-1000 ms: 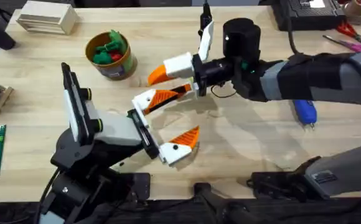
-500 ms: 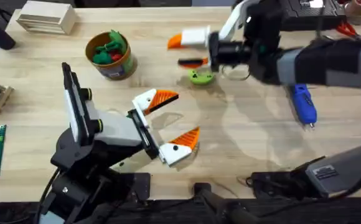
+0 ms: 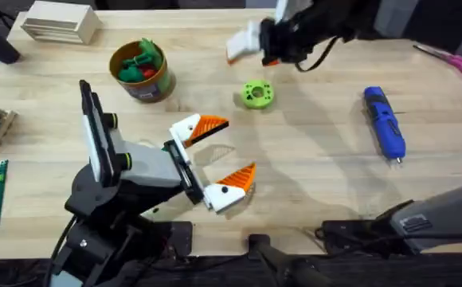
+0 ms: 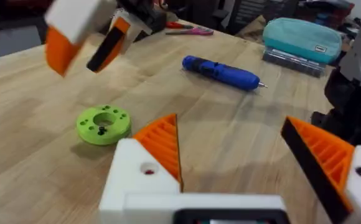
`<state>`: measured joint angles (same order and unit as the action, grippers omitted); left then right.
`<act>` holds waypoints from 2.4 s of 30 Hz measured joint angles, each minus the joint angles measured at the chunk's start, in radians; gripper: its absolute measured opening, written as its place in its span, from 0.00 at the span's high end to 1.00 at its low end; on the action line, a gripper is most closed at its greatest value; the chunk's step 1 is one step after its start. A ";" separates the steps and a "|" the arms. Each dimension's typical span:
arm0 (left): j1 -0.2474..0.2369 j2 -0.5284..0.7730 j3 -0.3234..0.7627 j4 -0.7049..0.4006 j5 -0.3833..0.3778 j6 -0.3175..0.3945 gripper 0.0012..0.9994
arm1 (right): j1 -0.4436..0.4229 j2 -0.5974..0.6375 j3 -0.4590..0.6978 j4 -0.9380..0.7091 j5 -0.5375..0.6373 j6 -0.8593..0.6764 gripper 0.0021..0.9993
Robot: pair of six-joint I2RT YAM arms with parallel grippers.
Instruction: Pick up the gripper from the table and insert it into the empty holder that is missing its gripper. Then pick up a screw, insert it into the mounting hole, and use the screwdriver to tighten it. Finally, clean up the table by picking up the vegetable and placing it into the bucket.
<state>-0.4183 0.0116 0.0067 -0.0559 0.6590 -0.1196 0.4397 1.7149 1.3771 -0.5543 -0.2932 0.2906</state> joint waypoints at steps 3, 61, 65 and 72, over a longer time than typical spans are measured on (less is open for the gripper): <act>0.000 0.000 0.000 0.000 0.000 0.000 0.01 | 0.073 0.001 0.004 -0.091 0.163 -0.088 0.08; 0.000 0.000 0.000 0.000 0.000 0.000 0.01 | 0.177 0.198 0.004 -0.052 0.390 -0.183 0.94; 0.000 0.000 0.000 0.000 0.000 0.000 0.01 | 0.180 0.198 0.004 -0.064 0.383 -0.184 0.98; 0.000 0.000 0.000 0.000 0.000 0.000 0.01 | 0.180 0.198 0.004 -0.070 0.380 -0.184 0.99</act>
<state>-0.4183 0.0113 0.0067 -0.0559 0.6590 -0.1196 0.6197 1.9133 1.3816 -0.6247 0.0867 0.1070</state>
